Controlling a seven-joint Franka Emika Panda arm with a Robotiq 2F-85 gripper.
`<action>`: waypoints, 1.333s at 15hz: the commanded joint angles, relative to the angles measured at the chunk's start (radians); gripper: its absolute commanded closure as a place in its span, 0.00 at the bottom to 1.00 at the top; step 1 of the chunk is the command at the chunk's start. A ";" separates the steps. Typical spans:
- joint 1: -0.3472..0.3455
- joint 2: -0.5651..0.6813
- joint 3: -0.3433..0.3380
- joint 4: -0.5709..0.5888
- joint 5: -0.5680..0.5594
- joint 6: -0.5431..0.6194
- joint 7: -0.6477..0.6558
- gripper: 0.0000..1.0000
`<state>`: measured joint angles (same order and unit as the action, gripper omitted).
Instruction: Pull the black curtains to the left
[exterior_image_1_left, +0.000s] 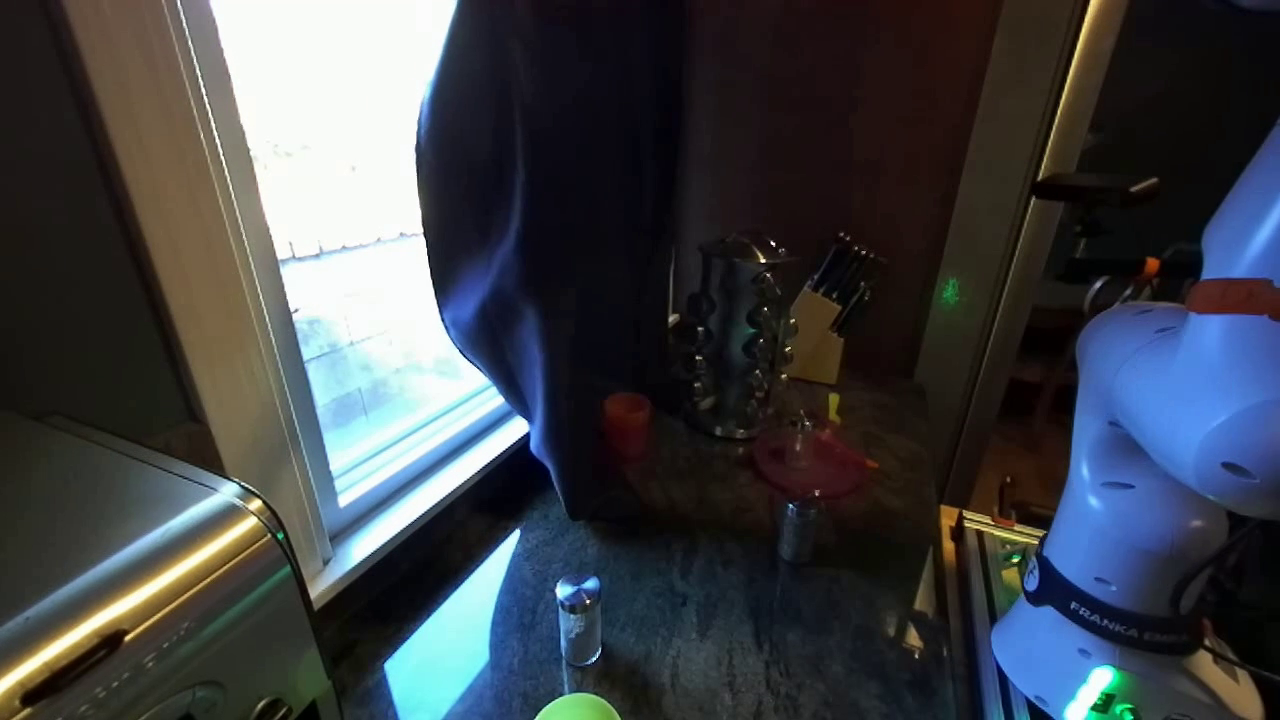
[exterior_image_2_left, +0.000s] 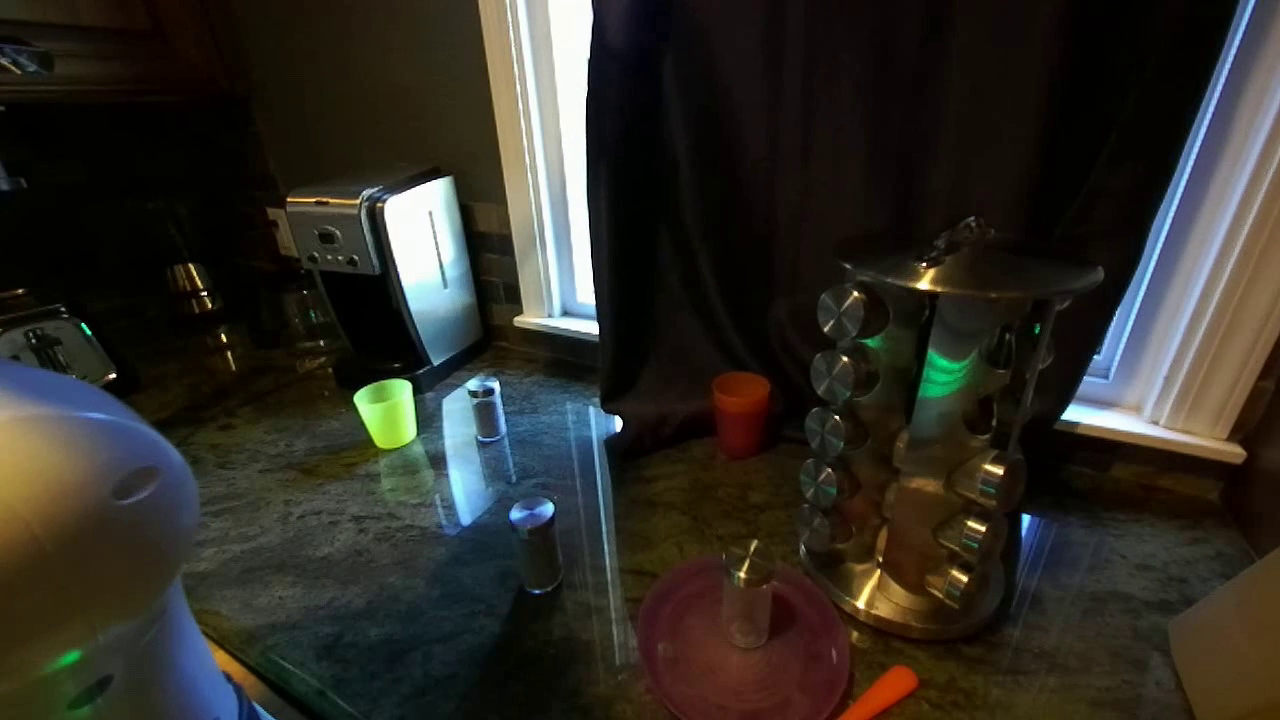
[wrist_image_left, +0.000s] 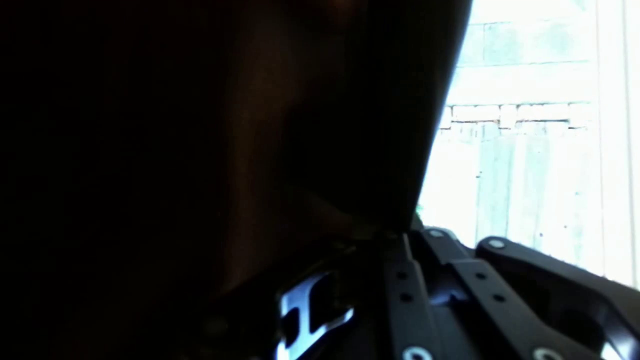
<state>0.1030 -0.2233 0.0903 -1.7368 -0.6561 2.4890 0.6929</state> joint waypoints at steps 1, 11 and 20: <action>0.021 0.078 0.073 0.045 0.119 0.069 -0.109 0.99; 0.150 0.296 0.208 0.252 0.402 0.144 -0.465 0.99; 0.120 0.299 0.222 0.372 0.732 -0.148 -0.851 0.42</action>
<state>0.2306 0.0984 0.3211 -1.4020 0.0931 2.5140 -0.1668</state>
